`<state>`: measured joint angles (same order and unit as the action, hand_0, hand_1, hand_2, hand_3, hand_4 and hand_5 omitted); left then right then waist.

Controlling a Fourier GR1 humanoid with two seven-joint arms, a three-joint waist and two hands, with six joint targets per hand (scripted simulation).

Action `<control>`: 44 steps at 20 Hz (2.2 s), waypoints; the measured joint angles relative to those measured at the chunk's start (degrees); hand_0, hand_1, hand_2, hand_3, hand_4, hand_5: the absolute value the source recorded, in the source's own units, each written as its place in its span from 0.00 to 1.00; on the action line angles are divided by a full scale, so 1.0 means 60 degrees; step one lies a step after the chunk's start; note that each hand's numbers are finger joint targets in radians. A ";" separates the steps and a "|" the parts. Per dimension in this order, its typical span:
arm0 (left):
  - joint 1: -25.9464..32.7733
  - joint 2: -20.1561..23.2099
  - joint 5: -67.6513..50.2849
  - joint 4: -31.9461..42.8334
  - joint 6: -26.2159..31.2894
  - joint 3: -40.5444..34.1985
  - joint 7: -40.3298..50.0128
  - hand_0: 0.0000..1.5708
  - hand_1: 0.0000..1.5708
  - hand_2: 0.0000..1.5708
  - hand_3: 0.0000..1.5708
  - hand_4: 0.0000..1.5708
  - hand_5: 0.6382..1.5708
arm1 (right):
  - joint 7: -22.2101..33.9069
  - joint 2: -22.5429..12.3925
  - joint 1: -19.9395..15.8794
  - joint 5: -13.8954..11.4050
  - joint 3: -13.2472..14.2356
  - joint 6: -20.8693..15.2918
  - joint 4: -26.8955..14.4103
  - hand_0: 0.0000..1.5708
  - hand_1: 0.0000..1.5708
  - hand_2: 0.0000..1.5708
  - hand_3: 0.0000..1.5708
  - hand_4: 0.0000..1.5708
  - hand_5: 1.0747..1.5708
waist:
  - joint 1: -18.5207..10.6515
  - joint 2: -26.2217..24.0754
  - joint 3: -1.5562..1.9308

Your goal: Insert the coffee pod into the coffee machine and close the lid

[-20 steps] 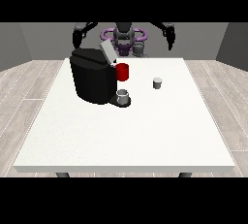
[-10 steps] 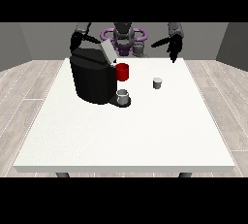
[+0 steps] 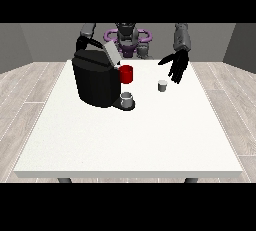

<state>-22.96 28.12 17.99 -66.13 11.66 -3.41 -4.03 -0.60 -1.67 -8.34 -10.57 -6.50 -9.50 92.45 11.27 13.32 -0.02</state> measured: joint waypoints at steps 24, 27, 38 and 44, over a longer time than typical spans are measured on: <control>-0.2032 -0.0401 0.3793 0.3367 -0.2015 0.1378 -0.1000 0.58 0.58 0.66 0.57 0.21 1.00 | 0.0402 0.0101 -0.1218 -0.0005 0.0352 0.0048 -0.1635 0.00 0.00 0.00 0.00 0.00 1.00 | -0.0088 0.0559 0.0005; -0.2147 -0.0263 0.4168 0.3760 -0.1877 0.1541 -0.1077 0.48 0.48 0.60 0.51 0.24 1.00 | 0.0371 0.0150 -0.1184 0.0031 0.0290 0.0123 -0.1700 0.00 0.00 0.00 0.00 0.00 1.00 | -0.0048 0.0526 0.0012; -0.2629 -0.0484 0.4990 0.4699 -0.1739 0.1605 -0.1523 0.81 0.81 0.83 0.79 0.32 1.00 | -0.0125 0.0118 -0.1067 0.0377 0.0730 0.0213 -0.2604 0.00 0.00 0.00 0.00 0.00 1.00 | -0.0307 0.0147 0.0008; -0.3060 -0.0887 0.4435 0.4640 -0.1313 0.1174 -0.2015 0.92 0.92 0.91 0.86 0.34 1.00 | 0.0095 -0.0018 -0.1055 -0.0035 0.0816 -0.0145 -0.3008 0.00 0.00 0.00 0.00 0.00 1.00 | -0.0484 -0.0183 0.0002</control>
<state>-41.32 22.80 44.59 -38.29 3.78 3.64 -16.12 -0.03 -1.78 -14.67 -10.78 -1.60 -10.37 74.40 8.37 12.22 -0.01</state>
